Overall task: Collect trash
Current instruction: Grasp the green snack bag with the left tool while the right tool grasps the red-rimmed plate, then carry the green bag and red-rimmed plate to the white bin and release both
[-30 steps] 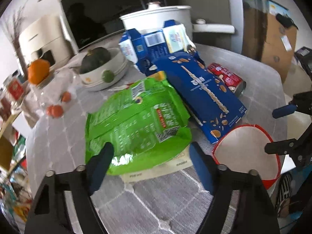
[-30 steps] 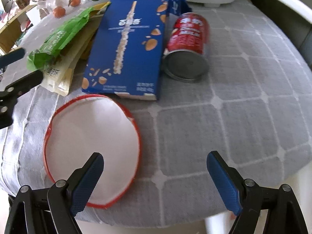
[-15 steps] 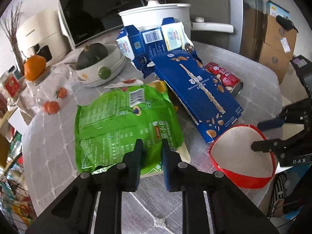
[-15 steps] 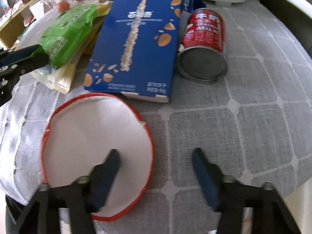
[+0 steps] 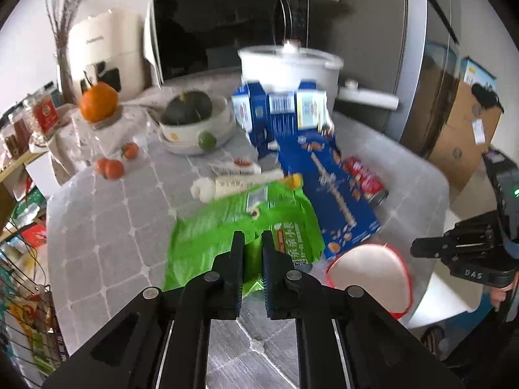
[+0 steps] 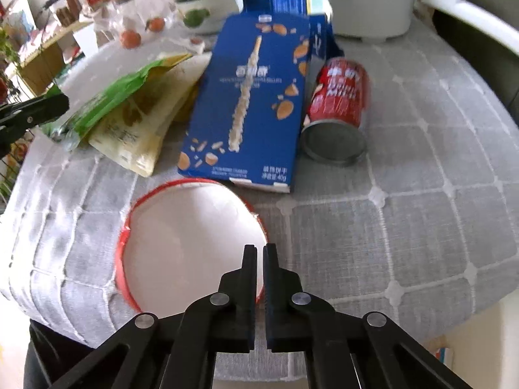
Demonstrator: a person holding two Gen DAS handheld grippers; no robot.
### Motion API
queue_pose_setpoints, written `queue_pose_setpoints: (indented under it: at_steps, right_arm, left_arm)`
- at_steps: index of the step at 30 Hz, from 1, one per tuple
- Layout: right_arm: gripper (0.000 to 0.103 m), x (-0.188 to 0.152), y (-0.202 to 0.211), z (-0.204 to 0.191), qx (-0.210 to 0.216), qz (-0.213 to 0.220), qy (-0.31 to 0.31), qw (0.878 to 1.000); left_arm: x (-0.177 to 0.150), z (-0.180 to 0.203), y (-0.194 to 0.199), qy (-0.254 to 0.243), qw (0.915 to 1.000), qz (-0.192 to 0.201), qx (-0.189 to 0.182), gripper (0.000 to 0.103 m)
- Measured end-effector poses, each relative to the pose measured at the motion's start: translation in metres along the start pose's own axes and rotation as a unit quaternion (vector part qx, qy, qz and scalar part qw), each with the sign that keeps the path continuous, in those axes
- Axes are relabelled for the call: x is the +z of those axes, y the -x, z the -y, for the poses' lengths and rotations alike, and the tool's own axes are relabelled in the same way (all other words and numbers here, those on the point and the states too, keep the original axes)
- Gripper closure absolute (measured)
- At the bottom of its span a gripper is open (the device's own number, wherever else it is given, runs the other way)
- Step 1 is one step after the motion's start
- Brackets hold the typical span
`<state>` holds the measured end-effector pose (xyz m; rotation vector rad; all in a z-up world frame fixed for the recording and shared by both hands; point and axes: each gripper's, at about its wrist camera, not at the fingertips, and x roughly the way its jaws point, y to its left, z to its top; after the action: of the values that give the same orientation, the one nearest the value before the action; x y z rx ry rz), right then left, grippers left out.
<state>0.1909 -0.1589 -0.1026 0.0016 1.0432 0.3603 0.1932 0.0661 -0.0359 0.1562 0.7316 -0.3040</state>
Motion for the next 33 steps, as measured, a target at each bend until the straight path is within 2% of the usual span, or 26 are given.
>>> queue_pose_setpoints:
  at_steps: [6, 9, 10, 11, 13, 14, 19, 25, 30, 32, 33]
  right_arm:
    - [0.101, -0.001, 0.031, 0.006, 0.001, 0.033, -0.006, 0.999]
    - [0.095, -0.004, 0.039, 0.013, 0.023, 0.035, -0.025, 0.999]
    - [0.088, -0.005, 0.039, 0.015, 0.025, 0.031, -0.028, 0.999]
    - [0.075, -0.007, 0.037, 0.014, 0.029, 0.025, -0.03, 0.999]
    - [0.057, -0.011, 0.035, 0.01, 0.038, 0.019, -0.025, 0.999]
    - [0.053, -0.013, 0.033, 0.003, 0.044, 0.015, -0.015, 0.999]
    - [0.053, -0.021, 0.015, -0.034, 0.065, -0.014, 0.046, 0.997]
    - [0.054, -0.025, -0.017, -0.075, 0.049, -0.044, 0.108, 0.992]
    - [0.074, -0.027, -0.034, -0.09, 0.022, -0.043, 0.145, 0.988]
    - [0.086, -0.025, -0.031, -0.092, 0.02, -0.024, 0.157, 0.987]
    - [0.088, -0.023, -0.028, -0.091, 0.023, -0.018, 0.155, 0.987]
  left_arm:
    - [0.011, 0.006, 0.043, 0.013, 0.9988, 0.047, 0.004, 0.094]
    - [0.014, 0.008, 0.059, 0.018, 0.9979, 0.062, 0.002, 0.094]
    - [0.014, 0.009, 0.065, 0.022, 0.9976, 0.066, 0.0, 0.094]
    - [0.014, 0.009, 0.069, 0.026, 0.9972, 0.07, -0.002, 0.094]
    - [0.012, 0.011, 0.078, 0.03, 0.9965, 0.077, -0.004, 0.094]
    - [0.011, 0.011, 0.081, 0.032, 0.9963, 0.08, -0.004, 0.094]
    - [-0.004, 0.006, 0.094, 0.053, 0.9949, 0.086, 0.001, 0.094]
    - [-0.02, -0.01, 0.103, 0.092, 0.992, 0.086, -0.003, 0.094]
    - [-0.025, -0.015, 0.108, 0.101, 0.991, 0.088, -0.006, 0.094]
    - [-0.024, -0.015, 0.111, 0.105, 0.9902, 0.092, -0.01, 0.094]
    - [-0.023, -0.014, 0.114, 0.106, 0.9896, 0.096, -0.014, 0.094]
